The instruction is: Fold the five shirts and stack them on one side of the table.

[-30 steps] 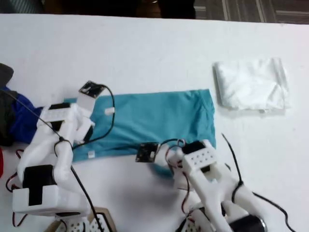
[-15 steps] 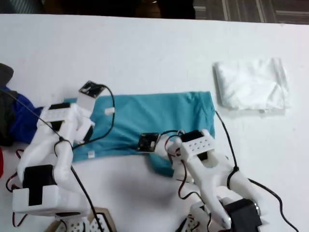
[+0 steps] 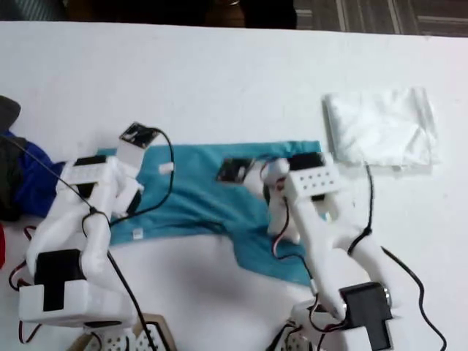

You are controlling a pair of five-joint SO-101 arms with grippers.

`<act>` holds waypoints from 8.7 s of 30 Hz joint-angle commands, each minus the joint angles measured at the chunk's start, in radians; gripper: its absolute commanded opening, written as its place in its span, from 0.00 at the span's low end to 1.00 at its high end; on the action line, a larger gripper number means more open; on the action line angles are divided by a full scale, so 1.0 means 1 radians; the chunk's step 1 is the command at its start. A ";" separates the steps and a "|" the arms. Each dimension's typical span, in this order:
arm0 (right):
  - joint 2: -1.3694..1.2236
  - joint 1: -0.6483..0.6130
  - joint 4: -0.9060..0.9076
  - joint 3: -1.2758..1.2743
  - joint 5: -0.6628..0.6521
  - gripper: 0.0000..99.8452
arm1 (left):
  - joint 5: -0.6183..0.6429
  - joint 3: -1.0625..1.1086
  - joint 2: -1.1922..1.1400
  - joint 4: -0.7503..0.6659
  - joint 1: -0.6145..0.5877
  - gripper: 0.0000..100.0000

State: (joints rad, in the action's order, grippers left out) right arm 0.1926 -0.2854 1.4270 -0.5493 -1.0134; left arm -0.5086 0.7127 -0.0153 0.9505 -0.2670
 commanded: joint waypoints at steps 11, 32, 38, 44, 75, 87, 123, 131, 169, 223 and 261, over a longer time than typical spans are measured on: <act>-0.427 0.015 0.025 0.543 0.003 0.02 | -0.002 0.005 -0.005 -0.021 -0.026 0.03; -0.670 0.081 0.332 1.115 0.293 0.15 | -0.002 0.008 -0.003 -0.021 -0.026 0.03; -0.410 0.030 0.341 0.825 0.293 0.06 | -0.002 0.008 -0.003 -0.021 -0.026 0.03; -0.087 -0.085 0.199 0.333 0.293 0.12 | -0.002 0.007 -0.003 -0.021 -0.026 0.03; 0.033 -0.280 -0.240 -0.408 0.253 0.18 | -0.002 0.004 -0.005 -0.021 -0.026 0.03; -0.107 -0.285 -0.260 -0.407 0.252 0.17 | -0.002 0.005 -0.005 -0.021 -0.026 0.03; -0.286 0.036 0.004 0.457 0.071 0.02 | -0.002 0.005 -0.005 -0.021 -0.026 0.03; -0.573 0.048 0.077 0.769 0.072 0.02 | -0.002 0.005 -0.005 -0.021 -0.026 0.03; -0.180 0.222 0.113 0.405 0.308 0.21 | -0.002 0.005 -0.005 -0.021 -0.026 0.03; -0.176 0.134 -0.229 0.387 0.410 0.02 | -0.002 0.007 -0.005 -0.021 -0.026 0.03; -0.110 0.148 0.137 0.511 0.439 0.02 | -0.002 0.007 -0.005 -0.021 -0.026 0.03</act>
State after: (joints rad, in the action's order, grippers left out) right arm -0.0545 -0.1442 1.6280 0.1059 -0.5700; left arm -0.5086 0.7173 -0.0153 0.9475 -0.2670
